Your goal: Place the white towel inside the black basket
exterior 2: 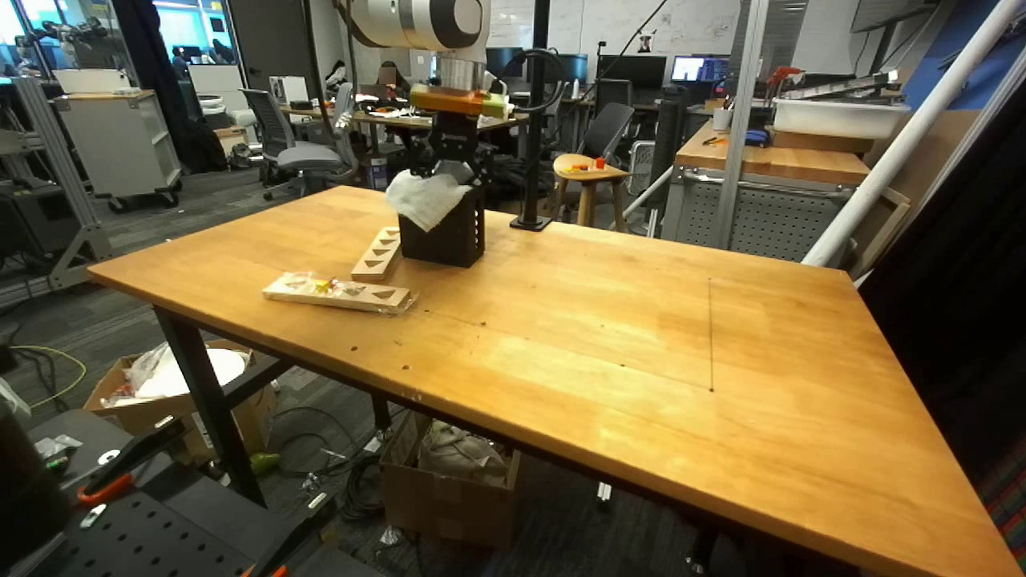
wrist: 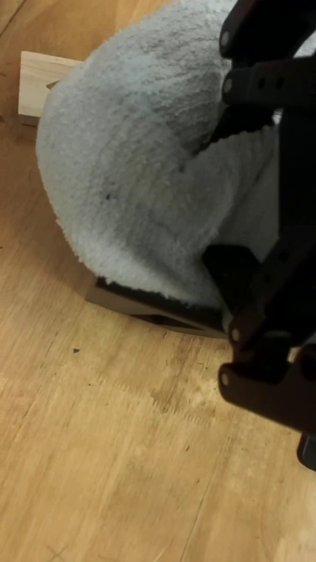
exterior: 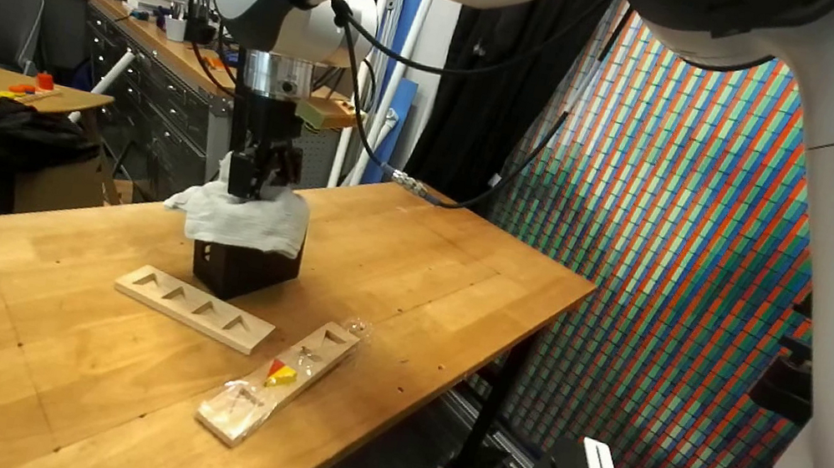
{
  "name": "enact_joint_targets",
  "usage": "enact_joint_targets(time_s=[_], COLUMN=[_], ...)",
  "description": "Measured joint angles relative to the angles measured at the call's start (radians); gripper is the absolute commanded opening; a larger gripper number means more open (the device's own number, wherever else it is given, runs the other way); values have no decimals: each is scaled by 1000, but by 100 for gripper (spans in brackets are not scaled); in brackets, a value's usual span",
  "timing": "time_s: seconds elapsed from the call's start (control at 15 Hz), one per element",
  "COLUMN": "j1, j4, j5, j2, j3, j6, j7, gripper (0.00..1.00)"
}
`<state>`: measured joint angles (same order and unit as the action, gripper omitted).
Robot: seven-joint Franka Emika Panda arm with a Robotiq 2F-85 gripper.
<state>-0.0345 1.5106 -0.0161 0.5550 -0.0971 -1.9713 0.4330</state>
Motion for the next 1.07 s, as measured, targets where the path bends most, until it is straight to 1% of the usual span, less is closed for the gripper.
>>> enact_joint_targets(time_s=[0.13, 0.2, 0.6, 0.67, 0.73, 0.87, 0.93, 1.0, 1.07], j1=[3, 5, 28, 32, 35, 43, 49, 55, 62], j4=[-3, -4, -13, -13, -14, -15, -17, -20, -24], j5=[-11, -18, -97, -109, -121, -138, -141, -142, -142], j2=[-5, -10, -59, -68, -78, -93, -96, -98, -98], j3=[2, 3, 21, 24, 26, 26, 26, 26, 26], j6=[2, 4, 32, 36, 39, 40, 40, 40, 39], j7=[-13, -21, -81, -89, -98, -113, -123, -137, -154], gripper=[95, 99, 100, 83, 73, 59, 49, 42, 34])
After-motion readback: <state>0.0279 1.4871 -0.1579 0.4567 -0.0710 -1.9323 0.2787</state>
